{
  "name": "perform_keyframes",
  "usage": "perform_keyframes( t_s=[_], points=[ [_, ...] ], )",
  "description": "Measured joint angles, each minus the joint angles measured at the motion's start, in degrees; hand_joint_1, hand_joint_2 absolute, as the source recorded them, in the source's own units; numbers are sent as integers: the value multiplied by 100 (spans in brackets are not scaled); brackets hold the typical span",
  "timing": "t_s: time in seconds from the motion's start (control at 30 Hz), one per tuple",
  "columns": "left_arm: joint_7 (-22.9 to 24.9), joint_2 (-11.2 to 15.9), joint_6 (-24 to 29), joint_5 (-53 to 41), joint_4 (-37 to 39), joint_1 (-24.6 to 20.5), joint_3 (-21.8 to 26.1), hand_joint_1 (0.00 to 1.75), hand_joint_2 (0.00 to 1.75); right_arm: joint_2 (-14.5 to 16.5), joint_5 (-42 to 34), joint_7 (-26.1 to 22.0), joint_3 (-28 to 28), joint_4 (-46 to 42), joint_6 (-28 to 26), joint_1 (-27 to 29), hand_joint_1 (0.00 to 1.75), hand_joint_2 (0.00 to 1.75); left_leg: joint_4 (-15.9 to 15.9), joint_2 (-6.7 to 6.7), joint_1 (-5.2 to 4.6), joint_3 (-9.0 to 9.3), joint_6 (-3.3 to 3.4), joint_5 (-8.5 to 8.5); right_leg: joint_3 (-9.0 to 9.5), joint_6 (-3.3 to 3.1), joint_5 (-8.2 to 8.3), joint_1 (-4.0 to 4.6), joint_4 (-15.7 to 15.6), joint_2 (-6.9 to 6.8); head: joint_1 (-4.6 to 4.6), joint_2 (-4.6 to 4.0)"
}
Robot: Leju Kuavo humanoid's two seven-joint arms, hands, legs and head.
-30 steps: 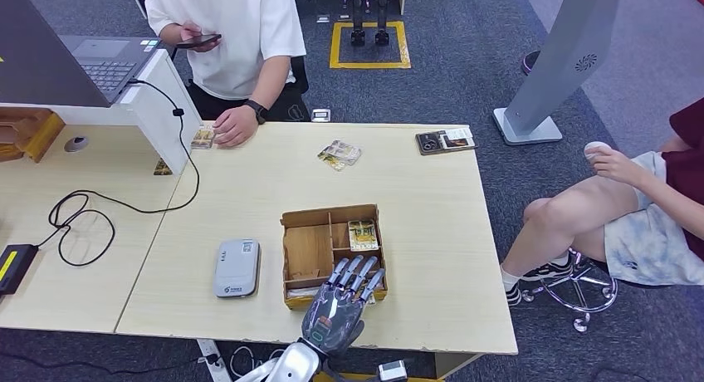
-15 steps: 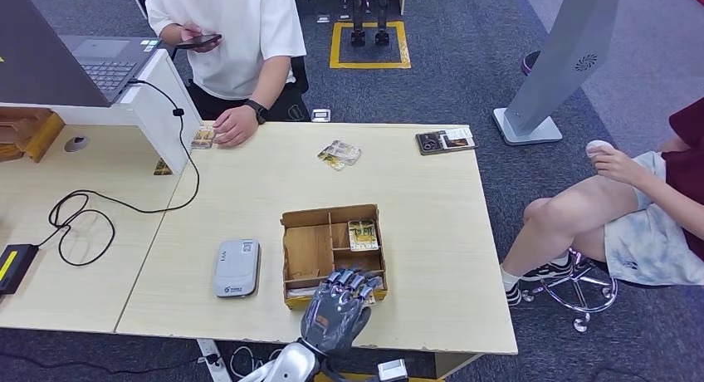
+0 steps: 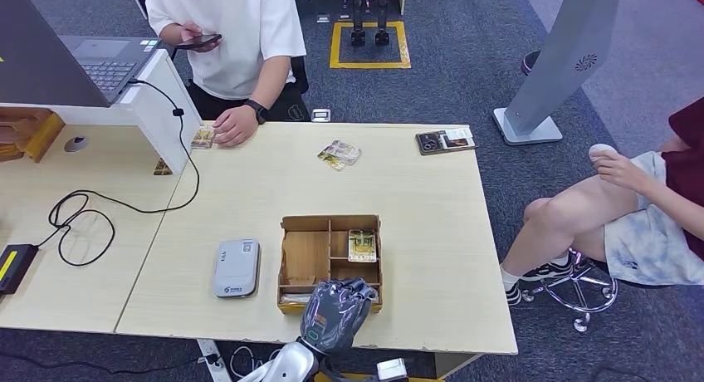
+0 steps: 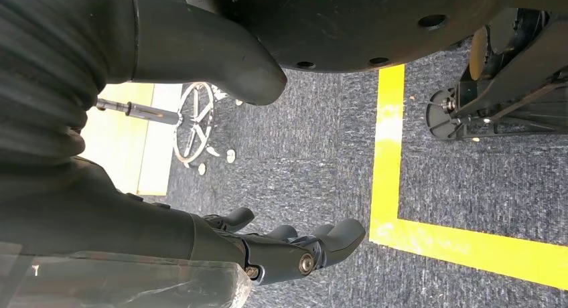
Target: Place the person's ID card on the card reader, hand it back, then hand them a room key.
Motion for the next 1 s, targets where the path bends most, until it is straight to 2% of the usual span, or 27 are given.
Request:
perform_keyframes(
  t_s=[0.17, 0.43, 0.57, 0.7, 0.77, 0.87, 1.0],
  points=[
    [-109, 24, 102, 58, -48, 49, 38, 175, 175, 0, 0, 1, -1, 0, -2, 1, 0, 175, 0, 0, 0, -2, 0, 0, 0, 0, 0, 0, 0, 0, 1, 0],
    [-821, 67, 119, 29, -586, 370, 587, 175, 175, 0, 0, 1, -17, 0, -21, 5, 0, 175, 0, 0, 0, -4, 0, 0, -1, 0, -1, 0, 0, -1, 0, 0],
    [-2037, -43, 119, 218, -1065, 658, 1223, 175, 175, 3, 0, -8, -40, 0, -47, 12, 0, 175, 0, 1, 0, -4, 0, 0, -1, 0, -1, 0, 0, 0, -1, 0],
    [-3602, -317, 119, 781, -1475, 954, 2130, 175, 175, 22, 0, -15, -64, 0, -101, 24, 0, 175, 0, 1, 0, -4, 0, 0, -1, 0, -1, 0, 0, -1, -1, 0],
    [-4171, -466, 119, 1065, -1617, 1068, 2554, 175, 175, 38, 0, -22, -92, 0, -128, 29, 0, 175, 0, 1, 0, -3, 0, 0, -1, 0, -1, 0, 0, 0, -1, 0],
    [-4554, -647, 119, 1396, -1792, 1181, 3004, 175, 175, 54, 0, -32, -136, 1, -144, 33, 0, 175, 0, -1, 0, -2, 0, 0, -1, 0, -1, 0, 0, -3, 0, 0],
    [-4676, -723, 117, 1608, -1945, 1276, 3263, 175, 175, 68, 0, -32, -162, 4, -155, 34, 0, 175, -1, -1, 1, -2, 0, 0, 0, 0, -1, 1, 0, -4, 4, 0]
  ],
)
